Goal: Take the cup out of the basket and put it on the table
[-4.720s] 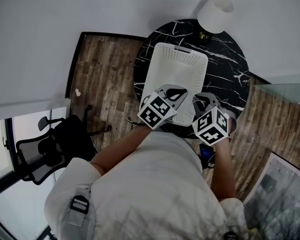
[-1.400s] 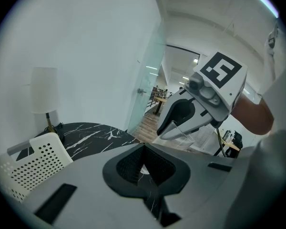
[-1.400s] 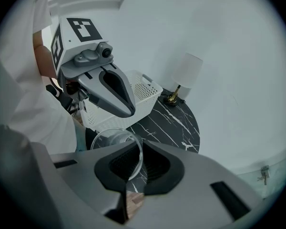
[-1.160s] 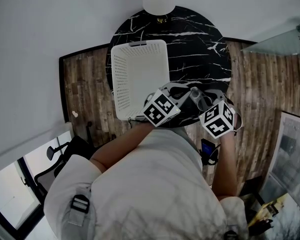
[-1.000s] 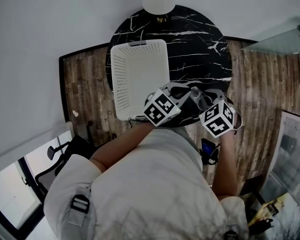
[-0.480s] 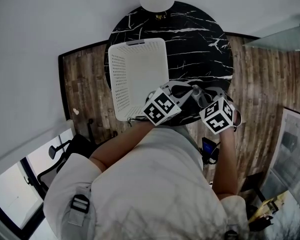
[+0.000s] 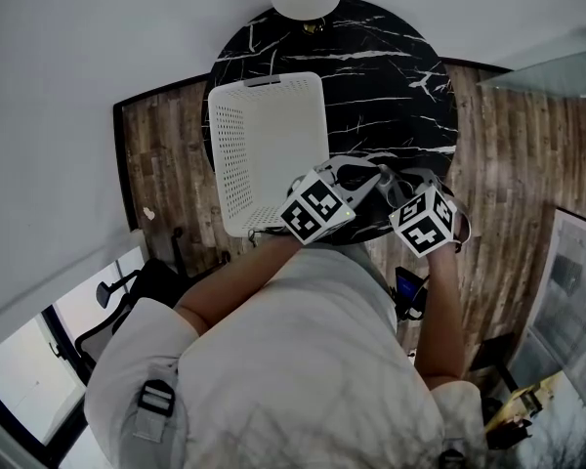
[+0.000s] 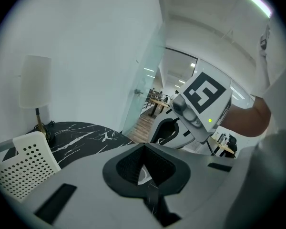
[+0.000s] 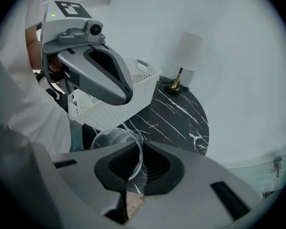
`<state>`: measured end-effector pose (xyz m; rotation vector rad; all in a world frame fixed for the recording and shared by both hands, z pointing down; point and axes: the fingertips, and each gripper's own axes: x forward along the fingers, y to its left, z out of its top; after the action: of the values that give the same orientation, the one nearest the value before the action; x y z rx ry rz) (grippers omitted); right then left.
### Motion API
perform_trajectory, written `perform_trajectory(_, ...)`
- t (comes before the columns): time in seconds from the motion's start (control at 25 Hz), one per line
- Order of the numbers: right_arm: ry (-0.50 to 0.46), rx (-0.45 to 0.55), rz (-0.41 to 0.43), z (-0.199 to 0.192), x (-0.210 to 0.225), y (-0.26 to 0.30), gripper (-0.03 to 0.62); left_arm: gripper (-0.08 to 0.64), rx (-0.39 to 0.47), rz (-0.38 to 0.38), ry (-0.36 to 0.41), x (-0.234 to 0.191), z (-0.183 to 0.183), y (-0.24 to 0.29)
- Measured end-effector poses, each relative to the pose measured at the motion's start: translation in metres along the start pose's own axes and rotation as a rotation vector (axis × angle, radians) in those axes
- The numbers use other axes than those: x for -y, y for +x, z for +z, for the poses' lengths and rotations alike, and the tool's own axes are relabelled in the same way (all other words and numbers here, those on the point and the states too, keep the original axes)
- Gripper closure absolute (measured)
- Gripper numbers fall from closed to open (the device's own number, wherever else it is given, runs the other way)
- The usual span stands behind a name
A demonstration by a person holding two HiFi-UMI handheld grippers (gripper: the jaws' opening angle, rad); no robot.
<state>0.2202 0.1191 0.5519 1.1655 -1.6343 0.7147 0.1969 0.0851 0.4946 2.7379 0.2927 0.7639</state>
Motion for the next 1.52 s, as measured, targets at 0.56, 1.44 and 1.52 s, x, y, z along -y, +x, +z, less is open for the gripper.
perform_trajectory(0.56,0.003,-0.044,0.028,-0.012,0.002,0.030,0.566,0.554,0.022,0.003,-0.018,-0.007,-0.001,0.004)
perform_trajectory(1.44,0.024,-0.076,0.059,-0.023,0.007,0.059,0.566,0.554,0.050,-0.014,-0.025,-0.011,0.002,0.007)
perform_trajectory(1.52,0.026,-0.078,0.061,-0.024,0.008,0.061,0.566,0.554,0.050,-0.016,-0.027,-0.011,0.002,0.008)
